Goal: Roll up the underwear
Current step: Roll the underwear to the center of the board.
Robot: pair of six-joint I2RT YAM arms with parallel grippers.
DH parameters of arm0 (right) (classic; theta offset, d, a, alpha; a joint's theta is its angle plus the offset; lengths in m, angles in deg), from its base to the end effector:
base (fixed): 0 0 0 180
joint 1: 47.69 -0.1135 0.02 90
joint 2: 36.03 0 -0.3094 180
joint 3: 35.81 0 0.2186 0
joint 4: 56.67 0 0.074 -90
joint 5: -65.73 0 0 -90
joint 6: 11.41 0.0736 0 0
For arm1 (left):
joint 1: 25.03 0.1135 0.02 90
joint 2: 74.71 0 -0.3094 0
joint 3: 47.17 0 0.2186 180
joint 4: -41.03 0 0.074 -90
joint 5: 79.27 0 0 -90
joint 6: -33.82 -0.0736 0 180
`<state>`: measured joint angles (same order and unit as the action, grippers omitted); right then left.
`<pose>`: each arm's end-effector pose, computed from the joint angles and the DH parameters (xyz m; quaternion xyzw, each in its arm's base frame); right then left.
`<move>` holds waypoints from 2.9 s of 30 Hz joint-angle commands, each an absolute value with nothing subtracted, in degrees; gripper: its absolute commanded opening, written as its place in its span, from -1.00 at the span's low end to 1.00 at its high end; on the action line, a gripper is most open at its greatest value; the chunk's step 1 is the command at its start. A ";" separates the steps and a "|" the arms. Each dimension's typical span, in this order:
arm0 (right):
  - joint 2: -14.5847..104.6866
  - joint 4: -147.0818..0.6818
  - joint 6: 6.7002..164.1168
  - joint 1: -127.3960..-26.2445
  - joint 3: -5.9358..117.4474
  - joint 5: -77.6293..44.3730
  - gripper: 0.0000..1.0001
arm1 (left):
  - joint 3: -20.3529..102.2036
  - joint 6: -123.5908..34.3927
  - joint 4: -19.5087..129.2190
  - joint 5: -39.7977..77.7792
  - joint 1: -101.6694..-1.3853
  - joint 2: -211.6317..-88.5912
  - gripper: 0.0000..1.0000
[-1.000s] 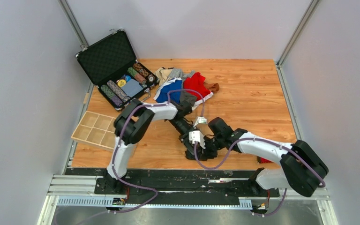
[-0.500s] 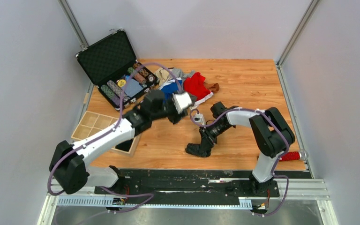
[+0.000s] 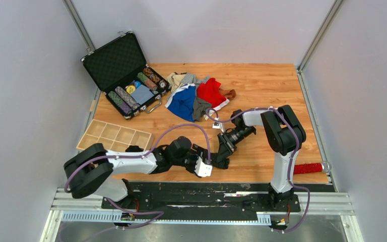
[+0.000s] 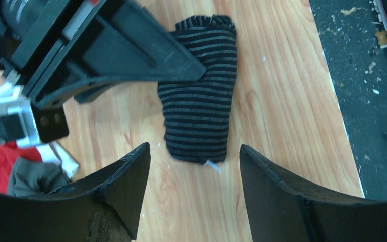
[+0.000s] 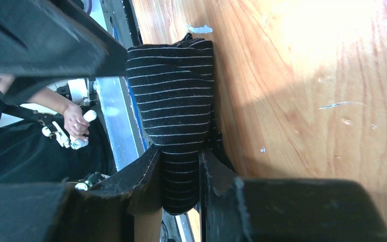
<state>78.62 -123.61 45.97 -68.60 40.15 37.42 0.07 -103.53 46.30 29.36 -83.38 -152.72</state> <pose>0.2481 0.1641 0.1532 0.3208 -0.7908 -0.5172 0.0643 0.1163 -0.2335 0.2197 0.7453 0.4726 -0.1865 0.4318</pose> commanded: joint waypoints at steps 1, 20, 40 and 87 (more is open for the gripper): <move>82.58 -121.11 44.34 -68.43 40.05 23.00 -1.00 | -1.63 -108.13 28.81 26.77 -87.09 -157.83 0.47; 89.80 -127.85 45.33 -67.15 46.21 24.50 -1.00 | 3.30 -120.99 29.63 18.32 -89.10 -175.48 0.06; 59.44 -126.79 46.02 -44.89 61.19 30.66 1.00 | 29.16 -118.02 91.70 41.91 -82.71 -189.41 -0.77; 24.71 -86.99 24.66 -82.85 0.83 6.08 -0.90 | 43.58 -100.22 102.03 63.13 -72.10 -200.89 -0.75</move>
<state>24.61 -88.13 26.94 -82.37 2.54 9.03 48.35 -101.37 92.01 72.36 -72.86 -196.24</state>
